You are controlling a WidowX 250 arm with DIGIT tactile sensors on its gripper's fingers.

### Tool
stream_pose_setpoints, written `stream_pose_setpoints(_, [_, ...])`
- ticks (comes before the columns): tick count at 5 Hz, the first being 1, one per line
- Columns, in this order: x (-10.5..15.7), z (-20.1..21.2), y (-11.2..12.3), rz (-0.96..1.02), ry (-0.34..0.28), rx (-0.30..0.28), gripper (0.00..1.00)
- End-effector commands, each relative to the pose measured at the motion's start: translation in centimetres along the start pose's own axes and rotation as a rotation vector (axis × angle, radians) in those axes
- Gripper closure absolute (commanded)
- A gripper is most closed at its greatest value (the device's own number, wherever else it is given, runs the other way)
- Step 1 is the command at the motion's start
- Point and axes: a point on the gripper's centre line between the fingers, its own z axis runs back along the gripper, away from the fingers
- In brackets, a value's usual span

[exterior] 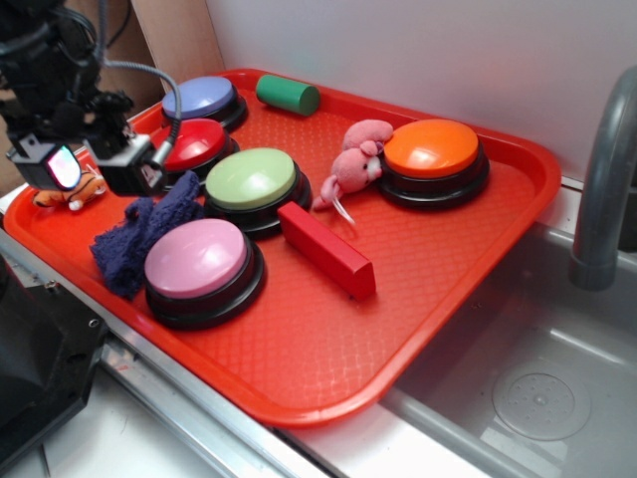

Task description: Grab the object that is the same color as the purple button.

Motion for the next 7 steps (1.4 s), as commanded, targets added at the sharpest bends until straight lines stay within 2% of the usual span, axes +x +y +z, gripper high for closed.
stream_pose_setpoints(1, [1.8,-1.9,1.5,0.080,-0.048,0.040,0.00])
stream_pose_setpoints(3, [2.3,-4.2,1.6,0.087,-0.042,0.055,0.00])
stream_pose_setpoints(4, [2.7,-4.7,2.1,0.113,-0.040,0.028,0.00])
stream_pose_setpoints(5, [2.9,-5.0,2.5,0.142,-0.053,0.049,0.00])
stream_pose_setpoints(6, [2.9,-5.5,2.8,0.164,-0.053,0.044,0.00])
stream_pose_setpoints(7, [2.8,-6.1,2.8,0.177,-0.036,0.033,0.98])
